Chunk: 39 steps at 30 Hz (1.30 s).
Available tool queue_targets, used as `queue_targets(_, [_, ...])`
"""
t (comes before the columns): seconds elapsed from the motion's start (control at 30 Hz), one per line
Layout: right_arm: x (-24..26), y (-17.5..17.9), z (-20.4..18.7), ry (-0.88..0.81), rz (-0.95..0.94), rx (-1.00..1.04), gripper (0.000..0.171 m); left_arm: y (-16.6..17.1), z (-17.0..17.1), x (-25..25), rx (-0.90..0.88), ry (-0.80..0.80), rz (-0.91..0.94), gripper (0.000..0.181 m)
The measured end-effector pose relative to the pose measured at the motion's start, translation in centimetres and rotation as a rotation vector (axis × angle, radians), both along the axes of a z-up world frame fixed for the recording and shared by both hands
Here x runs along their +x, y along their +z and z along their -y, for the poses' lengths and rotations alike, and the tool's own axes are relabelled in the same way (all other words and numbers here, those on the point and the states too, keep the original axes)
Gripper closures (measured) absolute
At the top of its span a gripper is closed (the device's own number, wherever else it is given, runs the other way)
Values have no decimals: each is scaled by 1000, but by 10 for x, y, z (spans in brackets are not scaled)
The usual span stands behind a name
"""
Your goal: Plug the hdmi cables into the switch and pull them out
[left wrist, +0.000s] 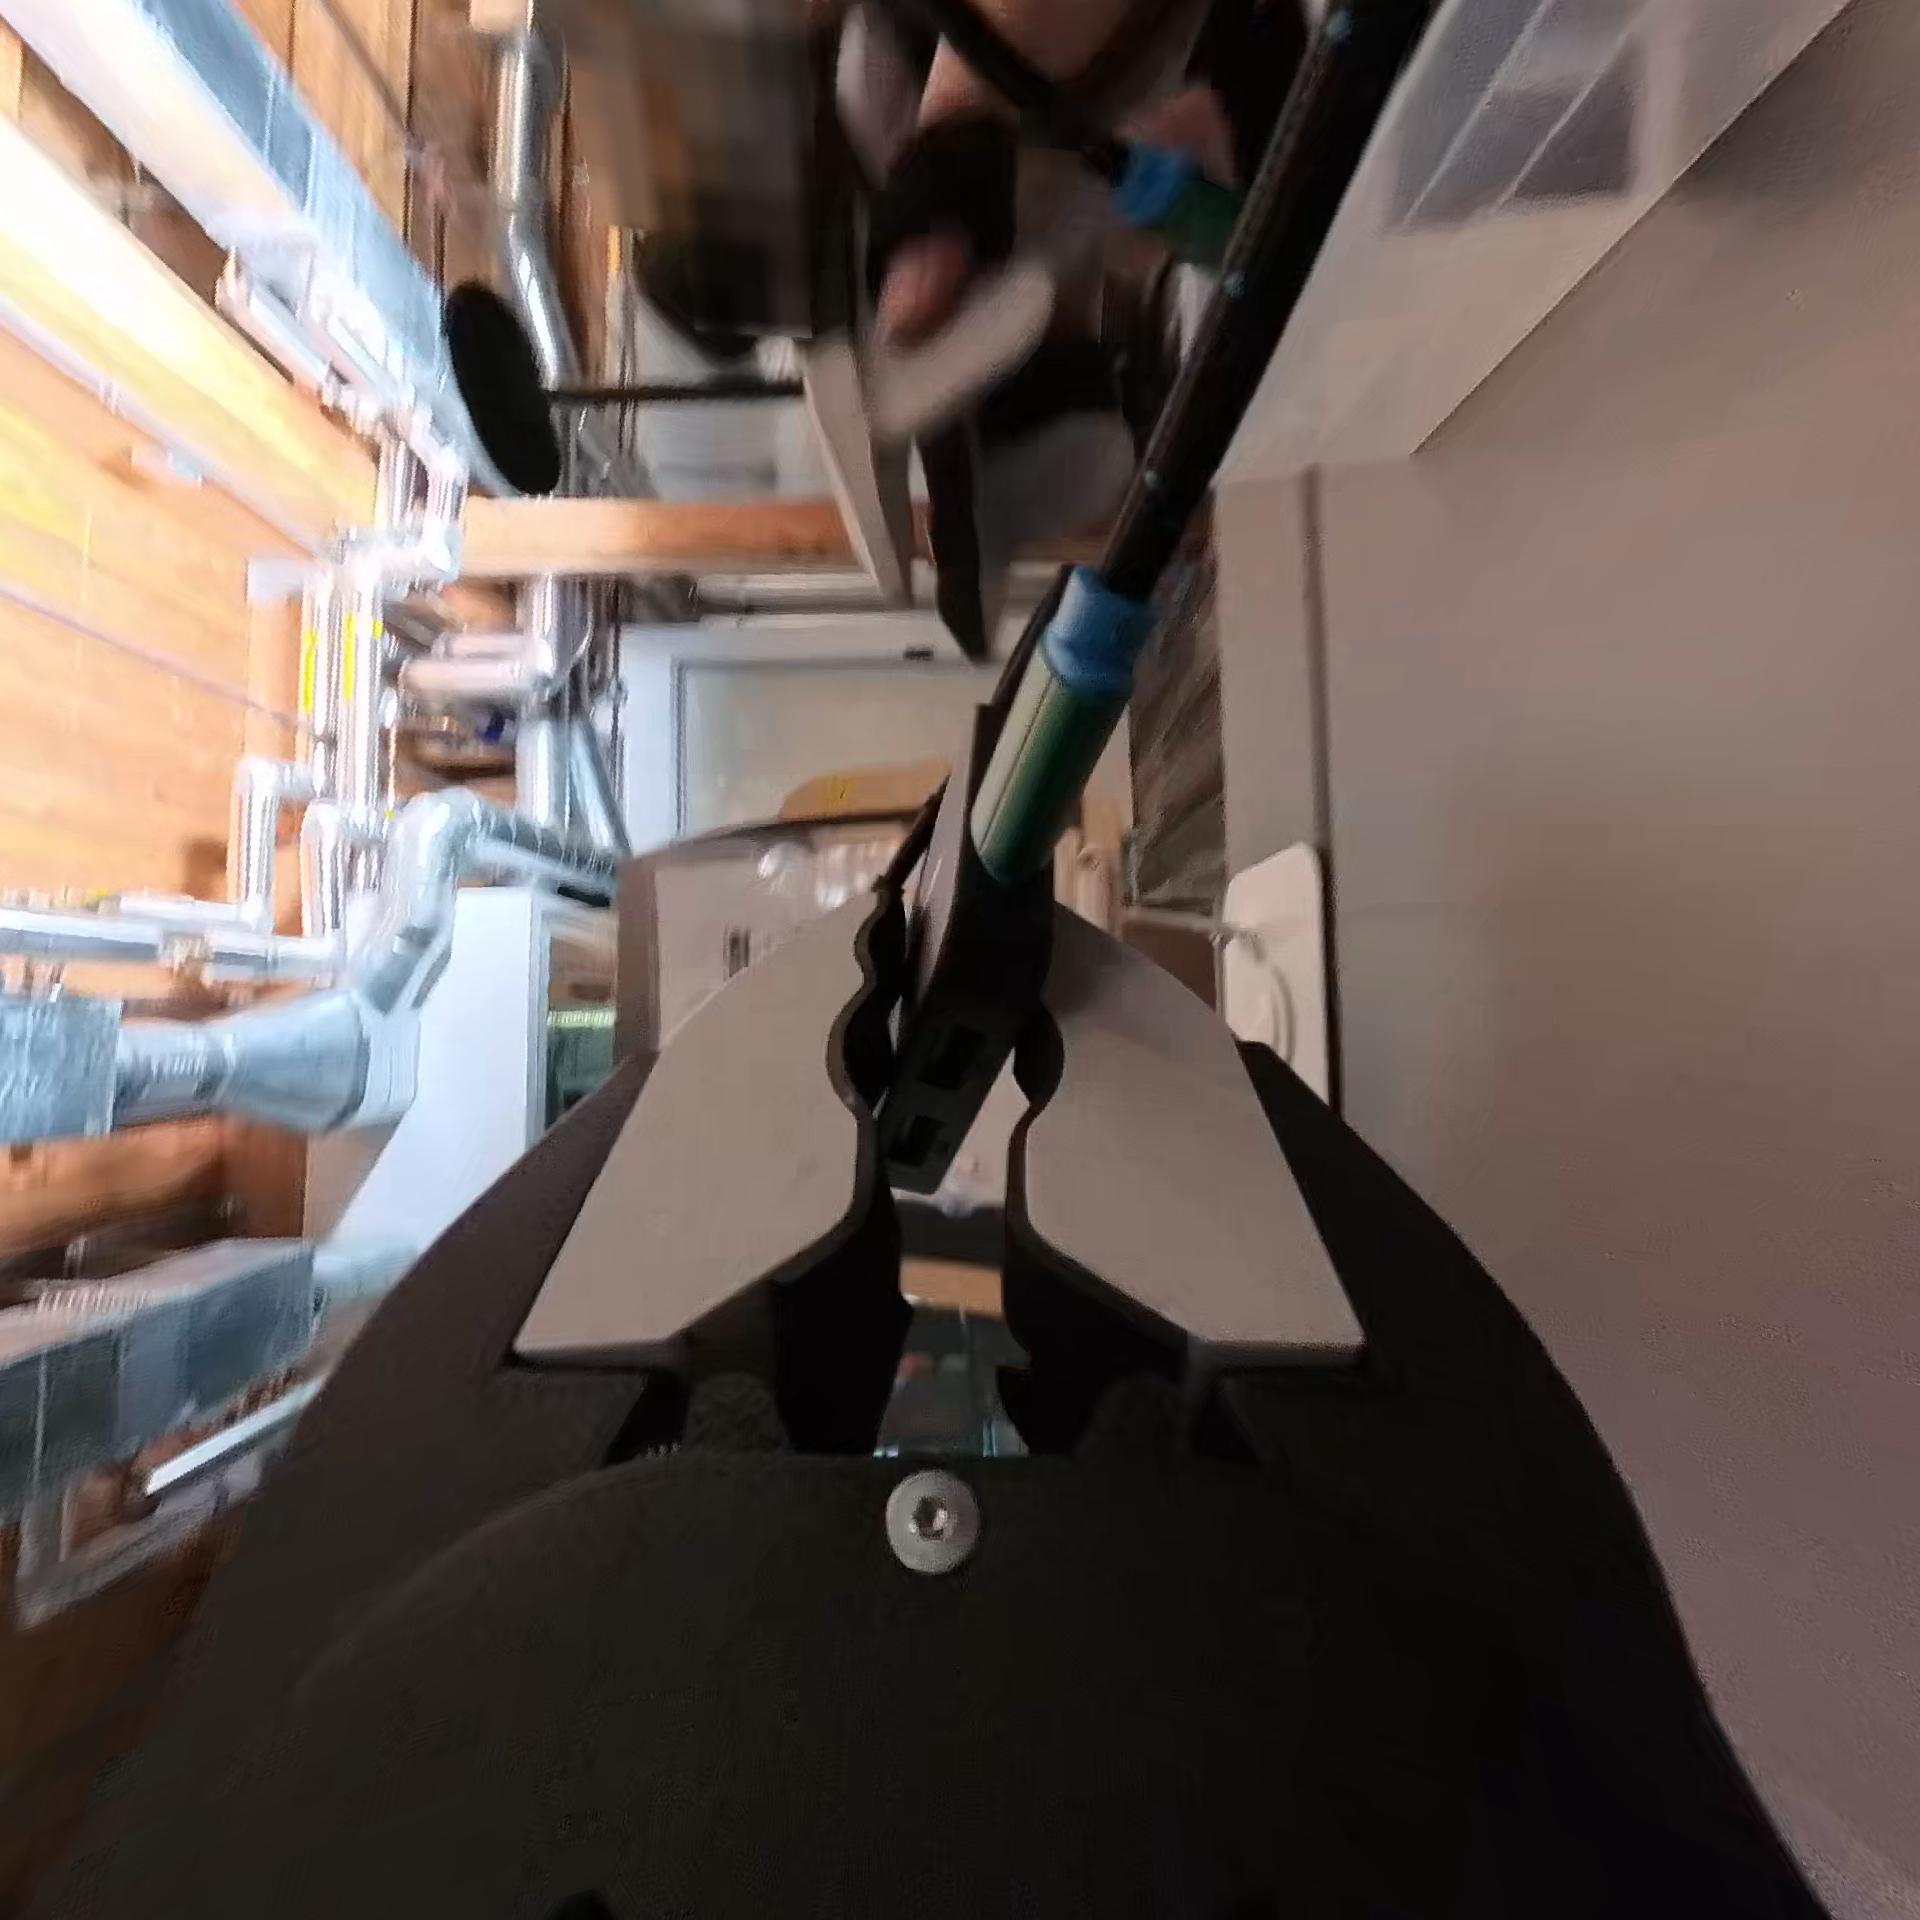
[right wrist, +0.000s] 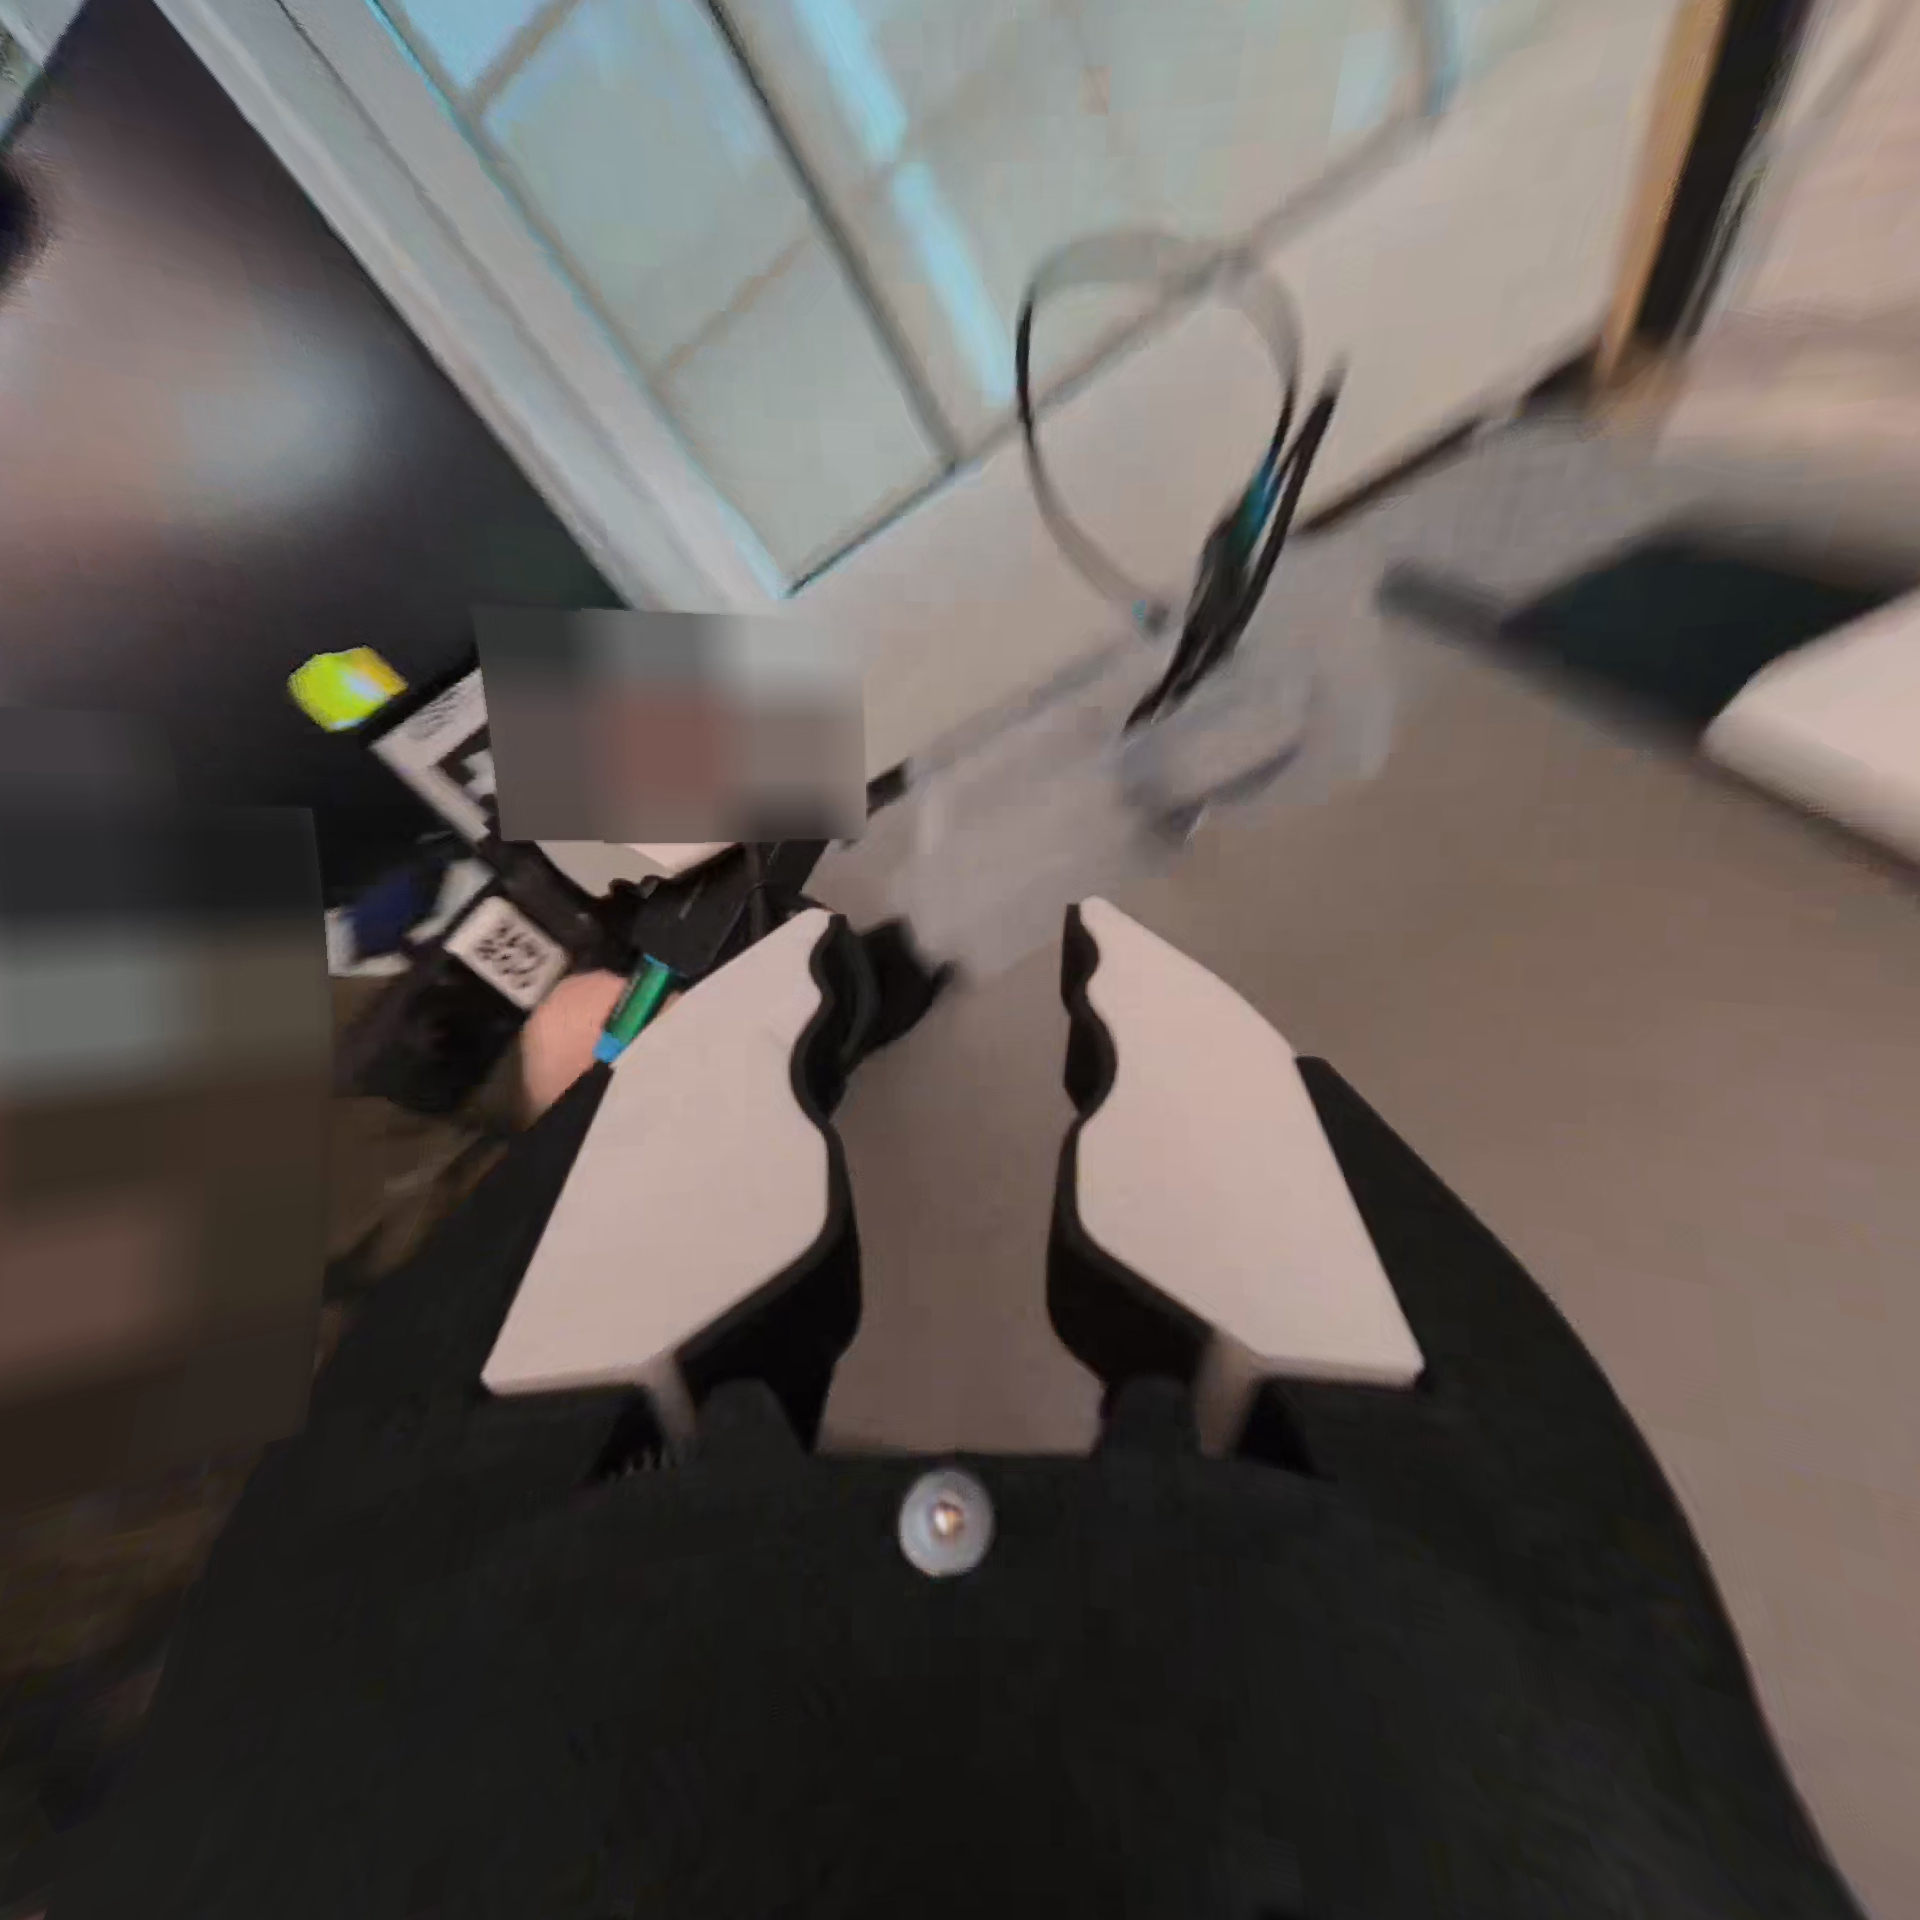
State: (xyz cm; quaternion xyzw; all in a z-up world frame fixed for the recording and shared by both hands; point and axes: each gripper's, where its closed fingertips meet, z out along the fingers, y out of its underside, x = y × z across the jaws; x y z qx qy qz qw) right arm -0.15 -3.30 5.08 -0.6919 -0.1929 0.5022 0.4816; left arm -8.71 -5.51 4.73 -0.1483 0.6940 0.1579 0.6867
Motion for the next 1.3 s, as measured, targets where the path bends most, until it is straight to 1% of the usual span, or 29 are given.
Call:
queue_targets(0.07, [13,43,4,-164,18,318,131,17,-26,-14,-6,79,62,162])
queue_targets(0.1, [17,62,12,-246,41,463,134,24,-39,-22,-18,115,90,161])
queue_targets(0.17, [27,94,32,-436,113,723,133,37,-61,-39,-51,180,144,161])
queue_targets(0.23, [39,120,54,-643,193,931,133,49,-78,-54,-82,228,195,162])
queue_targets(0.27, [44,128,62,-713,242,998,137,55,-86,-62,-92,256,224,162])
queue_targets(0.3, [45,131,68,-735,297,1024,140,61,-93,-70,-98,286,259,162])
queue_targets(0.4, [36,122,66,-677,406,974,139,79,-108,-89,-125,370,357,162])
queue_targets(0.57, [-8,98,41,-534,440,921,138,90,-103,-89,-166,386,424,163])
queue_targets(0.7, [-62,78,22,-423,457,899,132,86,-91,-74,-171,378,435,164])
queue_targets(0.77, [-90,73,19,-376,426,896,131,81,-85,-64,-157,377,419,164])
queue_targets(0.83, [-109,72,16,-377,391,883,129,73,-81,-55,-146,380,395,165])
queue_targets(0.93, [-121,72,9,-428,368,842,130,63,-78,-44,-115,390,360,165])
queue_targets(1.03, [-120,67,2,-469,397,798,136,56,-76,-38,-97,391,331,165])
queue_targets(1.13, [-119,60,-3,-443,415,736,138,54,-74,-36,-97,391,320,164])
queue_targets(1.17, [-118,59,-4,-442,406,728,138,53,-73,-35,-88,394,311,164])
queue_targets(1.23, [-120,58,-3,-428,402,727,145,52,-72,-34,-84,392,305,165])
queue_targets(1.3, [-120,56,-5,-432,419,728,146,50,-72,-32,-92,392,299,165])
